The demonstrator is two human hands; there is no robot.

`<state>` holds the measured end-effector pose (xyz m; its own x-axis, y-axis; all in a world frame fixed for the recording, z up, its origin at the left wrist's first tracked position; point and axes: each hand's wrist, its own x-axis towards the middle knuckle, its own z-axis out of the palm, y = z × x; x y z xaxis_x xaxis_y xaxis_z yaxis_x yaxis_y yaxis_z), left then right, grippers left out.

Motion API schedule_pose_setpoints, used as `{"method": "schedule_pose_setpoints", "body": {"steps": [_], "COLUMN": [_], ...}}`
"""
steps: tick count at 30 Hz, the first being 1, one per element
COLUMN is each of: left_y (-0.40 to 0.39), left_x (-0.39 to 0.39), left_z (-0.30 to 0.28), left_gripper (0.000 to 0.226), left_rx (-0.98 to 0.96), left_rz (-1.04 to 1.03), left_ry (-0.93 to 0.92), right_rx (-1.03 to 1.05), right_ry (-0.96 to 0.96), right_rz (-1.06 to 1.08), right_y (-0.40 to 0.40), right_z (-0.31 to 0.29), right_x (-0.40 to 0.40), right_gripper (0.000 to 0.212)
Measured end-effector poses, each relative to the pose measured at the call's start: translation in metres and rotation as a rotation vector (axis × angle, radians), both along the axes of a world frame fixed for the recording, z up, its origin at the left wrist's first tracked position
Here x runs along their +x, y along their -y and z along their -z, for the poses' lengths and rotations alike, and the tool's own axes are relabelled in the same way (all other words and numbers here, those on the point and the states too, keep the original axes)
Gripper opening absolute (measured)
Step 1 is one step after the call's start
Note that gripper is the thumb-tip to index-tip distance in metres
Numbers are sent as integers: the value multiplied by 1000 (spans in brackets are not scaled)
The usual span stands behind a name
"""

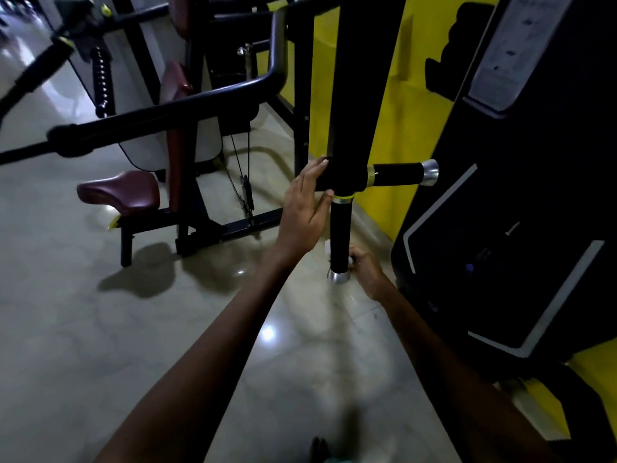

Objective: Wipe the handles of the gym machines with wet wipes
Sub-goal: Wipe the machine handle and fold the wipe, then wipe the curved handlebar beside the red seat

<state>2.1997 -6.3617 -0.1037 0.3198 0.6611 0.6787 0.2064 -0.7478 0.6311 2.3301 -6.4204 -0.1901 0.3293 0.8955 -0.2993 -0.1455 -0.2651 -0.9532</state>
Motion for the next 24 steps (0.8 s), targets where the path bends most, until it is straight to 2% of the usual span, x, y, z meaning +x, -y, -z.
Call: {"method": "schedule_pose_setpoints", "body": {"steps": [4,8,11,13,19,22,24], "left_y": [2,7,11,14,33,44,51], "left_x": [-6,-12,-14,-14,-12,-23,-38], "left_z": [-6,-13,-13,-12,-5,2,11], "left_gripper": [47,51,58,64,77,74,72], "left_rx": [-2,-3,6,14,12,54,61], "left_rz": [-10,-21,-36,-74,-163,-176,-199], "left_ry": [-80,-173,-250,-313,-448,-525,-648], "right_rx": [-14,-34,-37,-68,-160,-117,-73], "right_ry": [93,449,546,628,678,570,523], "right_rz": [102,104,163,163,88,43,45], "right_y": [5,12,24,34,52,59,63], "right_z": [2,0,-5,-10,-34,-43,-48], "right_x": [-11,-22,-28,-31,-30,-32,-41], "right_gripper": [29,20,34,30,18,28,21]}}
